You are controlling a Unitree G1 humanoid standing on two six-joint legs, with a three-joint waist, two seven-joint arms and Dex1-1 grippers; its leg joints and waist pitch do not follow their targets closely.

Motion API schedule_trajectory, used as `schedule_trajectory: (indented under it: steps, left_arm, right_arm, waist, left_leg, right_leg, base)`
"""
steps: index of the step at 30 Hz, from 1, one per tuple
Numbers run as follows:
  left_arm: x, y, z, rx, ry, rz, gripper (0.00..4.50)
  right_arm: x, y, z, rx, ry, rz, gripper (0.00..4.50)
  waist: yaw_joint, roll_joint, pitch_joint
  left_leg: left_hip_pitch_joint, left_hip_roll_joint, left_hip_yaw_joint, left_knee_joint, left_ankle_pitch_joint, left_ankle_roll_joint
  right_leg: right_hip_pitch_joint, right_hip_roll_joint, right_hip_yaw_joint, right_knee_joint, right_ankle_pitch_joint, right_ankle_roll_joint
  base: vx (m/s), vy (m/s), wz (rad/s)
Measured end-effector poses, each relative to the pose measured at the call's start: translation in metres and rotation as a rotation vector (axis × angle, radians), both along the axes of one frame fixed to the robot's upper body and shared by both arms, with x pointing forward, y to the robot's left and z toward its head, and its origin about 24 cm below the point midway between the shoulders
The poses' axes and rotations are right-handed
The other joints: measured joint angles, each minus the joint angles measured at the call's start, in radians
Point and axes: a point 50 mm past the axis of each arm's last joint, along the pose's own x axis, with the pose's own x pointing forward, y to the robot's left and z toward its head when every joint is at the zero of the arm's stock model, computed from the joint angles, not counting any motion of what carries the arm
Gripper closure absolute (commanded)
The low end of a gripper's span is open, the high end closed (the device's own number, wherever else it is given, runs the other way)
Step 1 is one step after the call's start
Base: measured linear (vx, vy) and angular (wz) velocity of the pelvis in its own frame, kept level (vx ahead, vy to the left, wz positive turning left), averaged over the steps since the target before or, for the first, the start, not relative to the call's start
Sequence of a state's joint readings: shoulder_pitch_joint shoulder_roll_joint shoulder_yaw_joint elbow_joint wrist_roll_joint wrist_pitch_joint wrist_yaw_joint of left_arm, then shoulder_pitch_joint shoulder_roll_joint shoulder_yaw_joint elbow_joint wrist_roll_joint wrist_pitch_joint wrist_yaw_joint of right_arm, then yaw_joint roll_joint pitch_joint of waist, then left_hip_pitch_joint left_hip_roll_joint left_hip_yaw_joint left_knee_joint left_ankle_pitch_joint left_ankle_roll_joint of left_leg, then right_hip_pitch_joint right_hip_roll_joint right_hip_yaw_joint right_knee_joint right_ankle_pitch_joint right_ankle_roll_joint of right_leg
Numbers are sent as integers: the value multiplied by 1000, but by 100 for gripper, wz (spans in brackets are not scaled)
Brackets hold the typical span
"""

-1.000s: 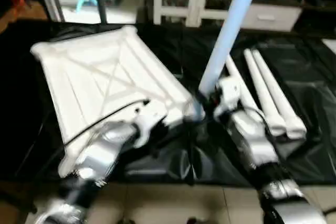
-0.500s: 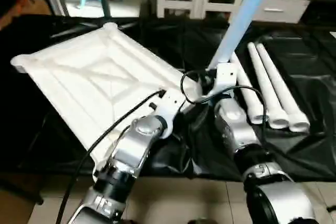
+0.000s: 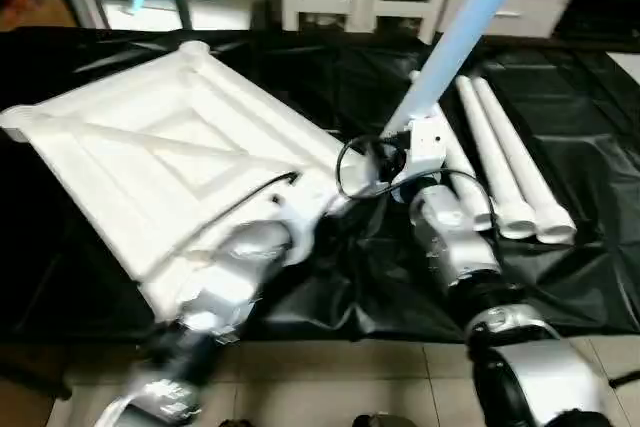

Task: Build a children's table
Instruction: Insert table leg to table base

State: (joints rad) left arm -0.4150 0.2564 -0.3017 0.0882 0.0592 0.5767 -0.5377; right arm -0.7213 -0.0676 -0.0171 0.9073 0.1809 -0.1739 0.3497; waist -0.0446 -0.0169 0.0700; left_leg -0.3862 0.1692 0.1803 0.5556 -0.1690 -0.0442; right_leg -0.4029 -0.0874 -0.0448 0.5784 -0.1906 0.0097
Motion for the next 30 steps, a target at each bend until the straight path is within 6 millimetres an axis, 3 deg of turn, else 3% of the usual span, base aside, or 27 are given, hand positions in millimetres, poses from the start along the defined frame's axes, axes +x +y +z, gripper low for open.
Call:
schedule_trajectory:
  steps: [2, 5, 8, 14, 20, 25, 30]
  left_arm:
    - [-8, 23, 0, 54, -29, -103, 450]
    - [-16, 39, 4, 108, -34, -230, 450]
    - [-24, 43, 5, 87, 0, -348, 450]
    - [-32, 45, 6, 70, 35, -488, 450]
    - [-38, 39, 2, 68, 53, -597, 450]
    - [-38, 37, -1, 91, 29, -627, 450]
    - [-38, 38, -4, 120, 20, -628, 450]
  right_arm:
    - [-3, -1, 5, -25, -13, 188, 265]
    - [-8, -8, 8, -40, 2, 380, 265]
    - [-17, -30, 14, -78, 24, 594, 265]
    - [-33, -54, 16, -153, 98, 890, 265]
    - [-46, -70, 11, -123, 155, 1003, 265]
    - [-51, -73, 7, -144, 125, 1026, 265]
    - [-57, -72, 1, -187, 55, 1018, 265]
  waist:
    - [-3, -2, -1]
    - [1, -7, -4]
    - [17, -8, -5]
    - [51, -10, -5]
    - [69, -12, -5]
    - [73, -14, -6]
    - [72, -21, -11]
  left_leg:
    - [-1, 6, -2, 0, 0, 0]
    - [-1, 11, -3, 0, 0, -2]
    - [-1, 11, 0, 2, -5, -2]
    - [1, 12, 8, 8, -7, 7]
    - [5, 22, 29, 15, -10, 2]
    - [9, 23, 31, 15, -10, 2]
    - [21, 23, 30, 13, -10, 2]
  right_leg:
    - [-1, 6, -1, -1, 3, -5]
    - [0, 13, -1, -1, 4, -7]
    - [1, 13, 1, -1, -1, -15]
    - [4, 9, 3, 0, -4, -20]
    - [7, 9, 7, 1, -2, -24]
    - [9, 9, 7, 2, -1, -25]
    - [20, 9, 8, 0, -3, -22]
  base:
    - [0, 0, 0]
    - [0, 0, 0]
    - [56, 9, 0]
    - [0, 0, 0]
    - [0, 0, 0]
    - [0, 0, 0]
    - [0, 0, 0]
